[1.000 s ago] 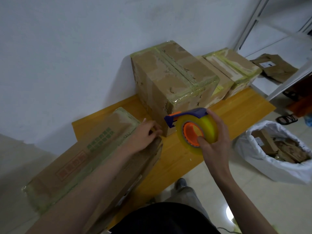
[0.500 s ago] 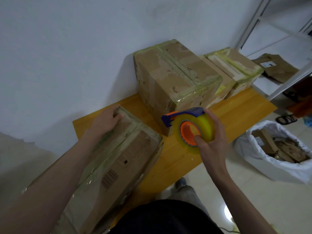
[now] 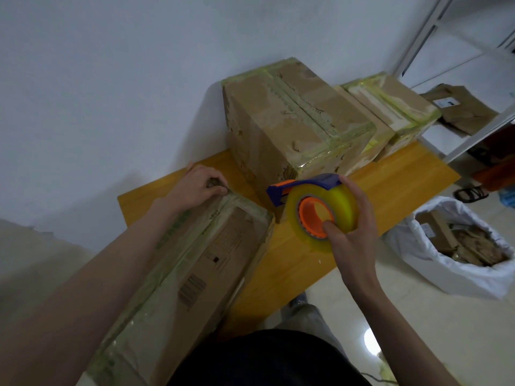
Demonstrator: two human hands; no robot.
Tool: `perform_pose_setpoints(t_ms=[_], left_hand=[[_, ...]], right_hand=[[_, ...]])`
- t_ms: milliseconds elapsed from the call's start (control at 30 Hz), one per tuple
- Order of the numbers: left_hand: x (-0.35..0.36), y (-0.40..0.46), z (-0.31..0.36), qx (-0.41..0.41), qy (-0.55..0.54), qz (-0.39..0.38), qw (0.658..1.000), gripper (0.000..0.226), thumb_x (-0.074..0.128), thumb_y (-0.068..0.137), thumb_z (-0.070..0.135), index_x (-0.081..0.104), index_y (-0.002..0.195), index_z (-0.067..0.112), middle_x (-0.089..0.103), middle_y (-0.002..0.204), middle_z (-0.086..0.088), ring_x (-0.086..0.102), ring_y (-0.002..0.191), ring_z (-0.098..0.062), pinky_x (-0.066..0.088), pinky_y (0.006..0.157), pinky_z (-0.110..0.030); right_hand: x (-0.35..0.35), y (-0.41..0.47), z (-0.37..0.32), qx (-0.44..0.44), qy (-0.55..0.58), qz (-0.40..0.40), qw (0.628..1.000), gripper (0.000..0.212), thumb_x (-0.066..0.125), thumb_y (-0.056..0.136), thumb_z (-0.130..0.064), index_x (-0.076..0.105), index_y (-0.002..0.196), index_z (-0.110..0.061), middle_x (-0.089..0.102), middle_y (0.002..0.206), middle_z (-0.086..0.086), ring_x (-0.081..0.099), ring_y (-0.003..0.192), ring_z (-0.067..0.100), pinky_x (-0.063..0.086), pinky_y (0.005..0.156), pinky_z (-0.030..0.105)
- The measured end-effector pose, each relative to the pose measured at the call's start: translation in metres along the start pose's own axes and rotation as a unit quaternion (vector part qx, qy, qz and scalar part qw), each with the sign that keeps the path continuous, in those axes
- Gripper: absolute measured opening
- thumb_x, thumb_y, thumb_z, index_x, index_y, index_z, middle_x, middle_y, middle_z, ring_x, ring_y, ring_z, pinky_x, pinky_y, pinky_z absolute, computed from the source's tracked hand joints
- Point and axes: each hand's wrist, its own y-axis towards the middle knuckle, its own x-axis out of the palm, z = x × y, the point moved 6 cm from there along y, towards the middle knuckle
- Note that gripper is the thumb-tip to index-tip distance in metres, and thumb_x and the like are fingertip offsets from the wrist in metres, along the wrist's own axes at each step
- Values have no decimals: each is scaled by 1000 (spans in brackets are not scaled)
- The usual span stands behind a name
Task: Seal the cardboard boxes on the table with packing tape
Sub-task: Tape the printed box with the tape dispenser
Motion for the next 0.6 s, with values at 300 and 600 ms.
perform_pose_setpoints(t_ms=[300, 600], left_hand=[[-53, 32, -69, -167, 76, 144, 972, 17, 61, 95, 32, 74, 102, 23, 70, 114, -6, 59, 114, -32, 22, 115, -51], [-29, -14, -68, -18, 81, 41, 996, 51, 33, 108, 20, 25, 158, 11, 16, 167, -8, 13, 154, -23, 9, 124, -36]], right_hand=[[8, 17, -16, -26, -5, -4, 1000, 84, 64, 70, -2, 49, 143, -41, 52, 143, -17, 50, 133, 20, 49, 100, 58], [48, 31, -33, -41, 19, -53, 998, 83, 67, 78, 13, 49, 144, -35, 52, 143, -10, 53, 130, 18, 51, 99, 53]])
